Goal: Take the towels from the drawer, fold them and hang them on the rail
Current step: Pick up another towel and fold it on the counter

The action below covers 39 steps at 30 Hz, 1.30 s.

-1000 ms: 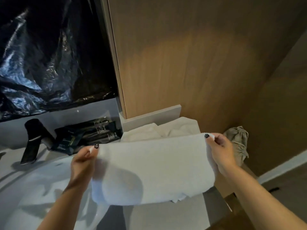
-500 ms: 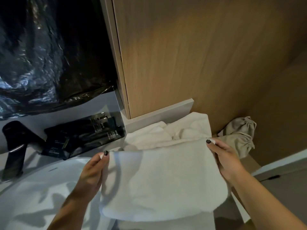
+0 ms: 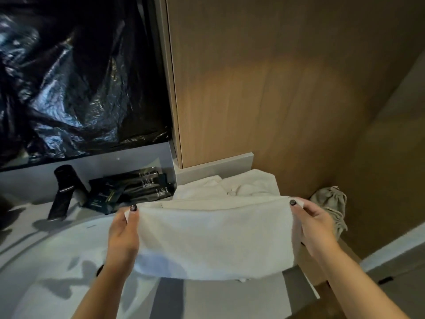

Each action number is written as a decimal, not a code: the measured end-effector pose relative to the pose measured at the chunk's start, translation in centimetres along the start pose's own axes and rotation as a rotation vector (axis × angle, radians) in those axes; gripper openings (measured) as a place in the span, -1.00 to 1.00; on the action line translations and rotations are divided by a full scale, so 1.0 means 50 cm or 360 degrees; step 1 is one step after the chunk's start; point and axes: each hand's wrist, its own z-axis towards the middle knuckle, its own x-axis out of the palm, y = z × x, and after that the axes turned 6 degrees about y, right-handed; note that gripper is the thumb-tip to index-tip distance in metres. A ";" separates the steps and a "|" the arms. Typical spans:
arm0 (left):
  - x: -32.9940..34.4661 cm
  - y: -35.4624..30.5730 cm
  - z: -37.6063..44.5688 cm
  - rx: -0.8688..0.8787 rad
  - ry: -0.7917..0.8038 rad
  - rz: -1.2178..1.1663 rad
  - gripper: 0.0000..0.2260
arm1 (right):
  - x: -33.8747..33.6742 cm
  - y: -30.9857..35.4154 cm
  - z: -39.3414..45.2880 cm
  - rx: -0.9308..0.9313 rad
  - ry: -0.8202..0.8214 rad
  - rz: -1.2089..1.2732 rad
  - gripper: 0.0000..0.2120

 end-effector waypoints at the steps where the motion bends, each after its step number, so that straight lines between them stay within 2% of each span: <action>1: -0.006 -0.011 -0.021 0.0039 -0.0062 0.0030 -0.80 | -0.006 0.011 -0.019 -0.0073 -0.0043 -0.0035 -0.84; 4: -0.022 -0.037 -0.093 0.0158 -0.0161 0.0142 -0.82 | -0.027 0.032 -0.075 -0.0228 -0.0129 -0.0154 -0.85; 8: -0.037 -0.050 -0.193 0.0249 -0.0411 0.0287 -0.84 | -0.050 0.034 -0.142 -0.0373 -0.0194 -0.0259 -0.89; 12: -0.065 -0.034 -0.279 0.0227 -0.0517 0.0326 -0.87 | -0.075 0.000 -0.196 -0.0433 -0.0124 -0.0339 -0.89; 18: -0.152 0.039 -0.349 0.0067 -0.0294 0.0336 -0.83 | -0.093 -0.089 -0.273 -0.0168 -0.0028 -0.0307 -0.83; 22: -0.203 0.098 -0.359 -0.0159 -0.0141 0.0165 -0.64 | -0.103 -0.139 -0.319 0.0031 0.0078 -0.0385 -0.78; 28: -0.219 0.122 -0.299 -0.0296 -0.0040 0.0101 -0.69 | -0.067 -0.137 -0.316 -0.0020 0.0002 -0.0506 -0.68; 35: -0.221 0.149 -0.176 -0.0352 0.0034 0.0455 -0.64 | 0.032 -0.151 -0.239 -0.0088 -0.0026 -0.0878 -0.89; 39: -0.186 0.181 -0.141 -0.0523 -0.0004 0.0589 -0.72 | 0.069 -0.198 -0.217 0.0113 -0.0078 -0.1128 -0.91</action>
